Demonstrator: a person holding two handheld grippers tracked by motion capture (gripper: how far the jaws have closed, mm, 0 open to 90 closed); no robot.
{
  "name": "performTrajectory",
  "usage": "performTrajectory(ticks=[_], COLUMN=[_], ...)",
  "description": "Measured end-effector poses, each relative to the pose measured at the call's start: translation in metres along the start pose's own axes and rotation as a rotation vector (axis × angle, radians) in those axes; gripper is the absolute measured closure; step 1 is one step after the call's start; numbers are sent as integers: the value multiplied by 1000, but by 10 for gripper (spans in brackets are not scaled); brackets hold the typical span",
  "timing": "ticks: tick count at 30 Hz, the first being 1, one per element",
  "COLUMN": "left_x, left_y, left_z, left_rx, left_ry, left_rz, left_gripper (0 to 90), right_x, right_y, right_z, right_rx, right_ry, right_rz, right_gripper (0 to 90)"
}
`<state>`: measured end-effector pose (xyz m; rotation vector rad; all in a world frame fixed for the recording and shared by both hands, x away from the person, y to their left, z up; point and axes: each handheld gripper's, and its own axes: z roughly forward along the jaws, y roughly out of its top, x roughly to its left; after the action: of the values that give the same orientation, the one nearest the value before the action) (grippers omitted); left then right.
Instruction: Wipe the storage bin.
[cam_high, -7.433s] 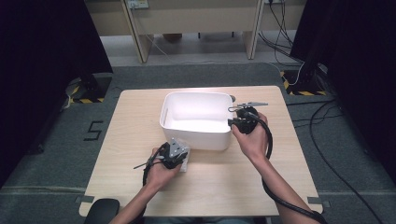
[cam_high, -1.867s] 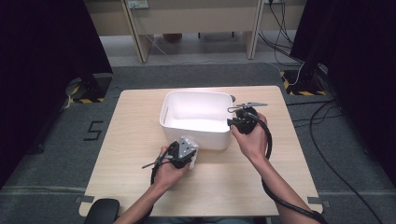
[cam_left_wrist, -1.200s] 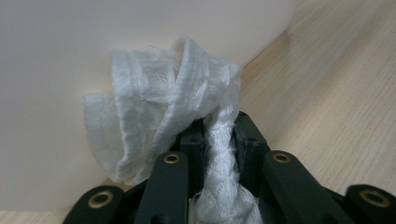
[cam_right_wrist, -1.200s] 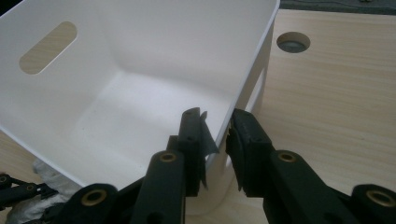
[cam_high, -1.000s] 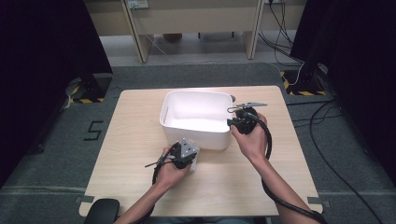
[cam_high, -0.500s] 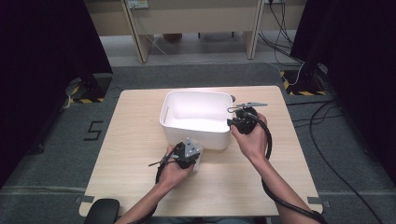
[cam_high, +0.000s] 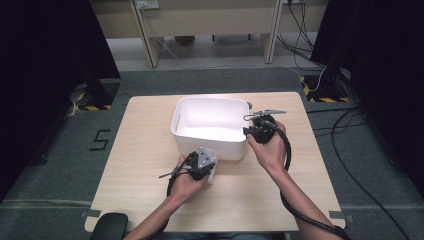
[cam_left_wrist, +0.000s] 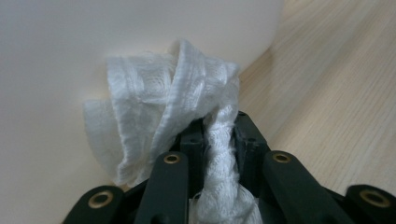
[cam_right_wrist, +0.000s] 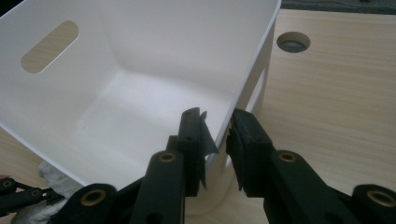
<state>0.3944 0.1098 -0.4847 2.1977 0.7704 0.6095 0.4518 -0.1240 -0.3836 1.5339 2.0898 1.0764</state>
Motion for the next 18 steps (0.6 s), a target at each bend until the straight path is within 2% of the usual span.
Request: performTrajectory(ticks=[18], left_x=[1], left_y=[13], left_z=[-12], left_rx=[-41], left_ry=[0], left_rz=[1], left_gripper=[771], right_x=[0], right_y=[0], right_z=[0], right_rx=[-1], right_ry=[1], right_rz=[1], right_gripper=[748])
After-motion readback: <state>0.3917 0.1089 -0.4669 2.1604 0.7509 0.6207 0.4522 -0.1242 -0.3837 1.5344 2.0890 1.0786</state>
